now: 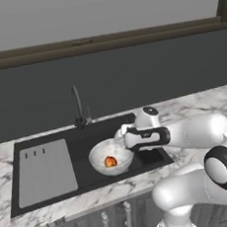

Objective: Pick the peach from the cabinet and place it in the bowl. Then pick the bowl and place it in the sink. Then turn on the sink facuet.

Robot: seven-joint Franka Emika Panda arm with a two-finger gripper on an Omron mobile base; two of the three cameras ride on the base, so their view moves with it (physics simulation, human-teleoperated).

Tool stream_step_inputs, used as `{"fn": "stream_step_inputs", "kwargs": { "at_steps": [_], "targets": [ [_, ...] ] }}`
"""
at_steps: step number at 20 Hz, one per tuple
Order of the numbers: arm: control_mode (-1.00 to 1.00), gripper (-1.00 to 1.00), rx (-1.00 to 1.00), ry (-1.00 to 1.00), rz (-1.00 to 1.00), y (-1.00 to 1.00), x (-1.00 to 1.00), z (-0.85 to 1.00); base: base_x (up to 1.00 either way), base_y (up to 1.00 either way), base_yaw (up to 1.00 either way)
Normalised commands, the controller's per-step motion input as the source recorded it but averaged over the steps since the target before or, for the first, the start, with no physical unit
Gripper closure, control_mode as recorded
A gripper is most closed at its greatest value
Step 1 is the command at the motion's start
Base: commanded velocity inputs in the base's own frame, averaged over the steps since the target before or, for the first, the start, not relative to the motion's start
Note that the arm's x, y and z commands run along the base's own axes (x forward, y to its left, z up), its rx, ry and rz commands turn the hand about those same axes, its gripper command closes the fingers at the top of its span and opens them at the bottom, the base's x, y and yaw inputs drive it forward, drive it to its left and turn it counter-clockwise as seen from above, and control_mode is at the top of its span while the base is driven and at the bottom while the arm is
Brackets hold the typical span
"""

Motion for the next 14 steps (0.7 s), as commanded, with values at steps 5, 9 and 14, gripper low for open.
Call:
{"fn": "stream_step_inputs", "kwargs": {
  "at_steps": [5,9,14],
  "targets": [
    [-1.0,1.0,-0.04,-0.03,0.0,0.05,0.27,-0.16,0.0,0.0,0.0],
    [-1.0,1.0,-0.05,-0.07,0.0,0.02,0.36,-0.14,0.0,0.0,0.0],
    [-1.0,1.0,-0.06,-0.05,0.0,0.04,0.4,-0.22,0.0,0.0,0.0]
  ]
}}
